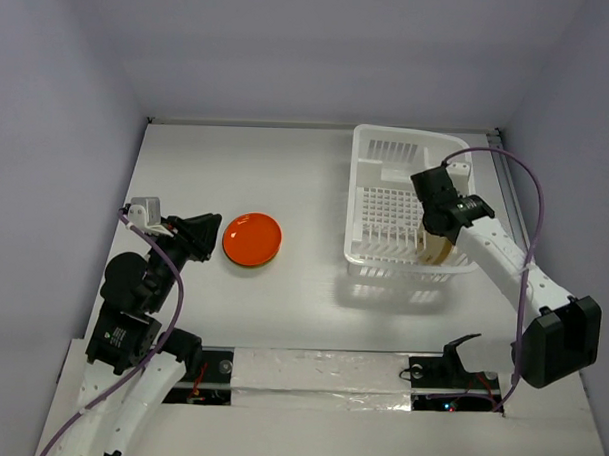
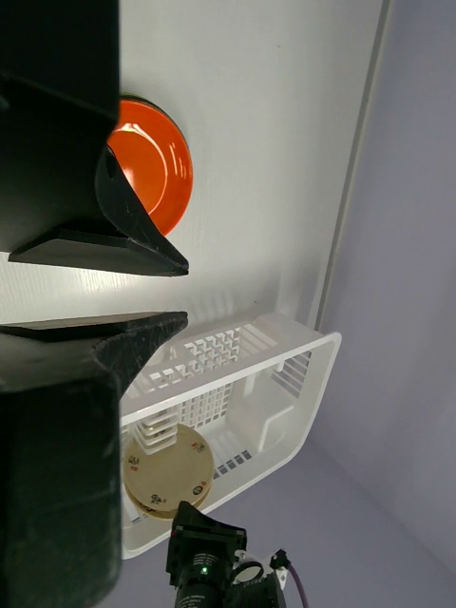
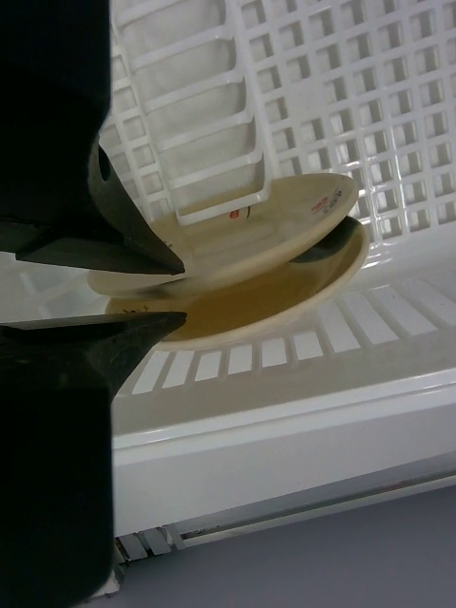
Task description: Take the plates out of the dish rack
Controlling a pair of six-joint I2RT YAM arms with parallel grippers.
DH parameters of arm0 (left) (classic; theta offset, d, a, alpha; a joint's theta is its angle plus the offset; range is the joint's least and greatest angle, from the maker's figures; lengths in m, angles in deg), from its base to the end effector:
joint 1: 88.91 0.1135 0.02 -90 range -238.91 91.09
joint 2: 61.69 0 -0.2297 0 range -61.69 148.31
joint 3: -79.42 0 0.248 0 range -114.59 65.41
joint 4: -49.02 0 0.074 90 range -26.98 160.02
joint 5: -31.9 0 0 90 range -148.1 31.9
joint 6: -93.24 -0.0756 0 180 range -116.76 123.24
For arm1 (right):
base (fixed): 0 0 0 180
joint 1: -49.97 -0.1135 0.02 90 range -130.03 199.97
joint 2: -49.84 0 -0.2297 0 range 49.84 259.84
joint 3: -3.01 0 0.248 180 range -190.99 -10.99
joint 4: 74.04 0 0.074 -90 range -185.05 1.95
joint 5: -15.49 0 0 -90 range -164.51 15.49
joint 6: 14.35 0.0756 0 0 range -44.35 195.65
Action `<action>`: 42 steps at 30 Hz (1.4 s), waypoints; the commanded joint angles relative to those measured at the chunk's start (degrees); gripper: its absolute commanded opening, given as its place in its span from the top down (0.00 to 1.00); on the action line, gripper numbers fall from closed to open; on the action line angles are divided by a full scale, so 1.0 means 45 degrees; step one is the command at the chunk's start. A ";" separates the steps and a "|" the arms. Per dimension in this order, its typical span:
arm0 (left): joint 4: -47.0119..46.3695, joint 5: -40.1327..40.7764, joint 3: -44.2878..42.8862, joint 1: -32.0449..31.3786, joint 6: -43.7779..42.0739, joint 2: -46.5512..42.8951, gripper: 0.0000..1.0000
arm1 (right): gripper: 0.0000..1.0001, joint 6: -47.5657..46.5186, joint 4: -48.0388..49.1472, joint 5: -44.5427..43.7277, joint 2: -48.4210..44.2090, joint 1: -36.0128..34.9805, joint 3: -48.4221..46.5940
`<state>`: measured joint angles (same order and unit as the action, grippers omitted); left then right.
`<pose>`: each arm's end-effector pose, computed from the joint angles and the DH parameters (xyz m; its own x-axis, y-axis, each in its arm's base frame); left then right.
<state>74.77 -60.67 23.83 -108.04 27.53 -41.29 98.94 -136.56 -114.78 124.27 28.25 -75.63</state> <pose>0.1452 -0.0540 0.3610 -0.0106 -0.4313 -0.9022 0.4002 0.8250 -0.3991 0.2734 0.0563 0.2409 -0.7130 0.0407 -0.7000 0.3429 0.8910 -0.2975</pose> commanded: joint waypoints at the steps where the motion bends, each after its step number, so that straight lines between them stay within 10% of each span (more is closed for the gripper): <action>1: -0.0677 -0.0035 0.0119 -0.0044 -0.0086 -0.0101 0.81 | 0.72 -0.0312 0.0448 0.0043 0.0255 0.0079 -0.0283; 23: -0.0834 -0.0015 0.0100 -0.0044 -0.0067 -0.0510 0.79 | 0.99 -0.0547 -0.1718 -0.1518 0.2032 -0.0037 -0.2255; 42: -0.0736 0.0024 0.0120 -0.0162 -0.0106 -0.0628 0.79 | 1.00 -0.0137 -0.3732 -0.3395 0.3206 -0.1189 -0.4772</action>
<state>74.40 -60.63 23.83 -108.44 27.53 -43.95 96.88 -152.47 -126.75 139.55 24.06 -92.51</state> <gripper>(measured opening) 0.208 0.112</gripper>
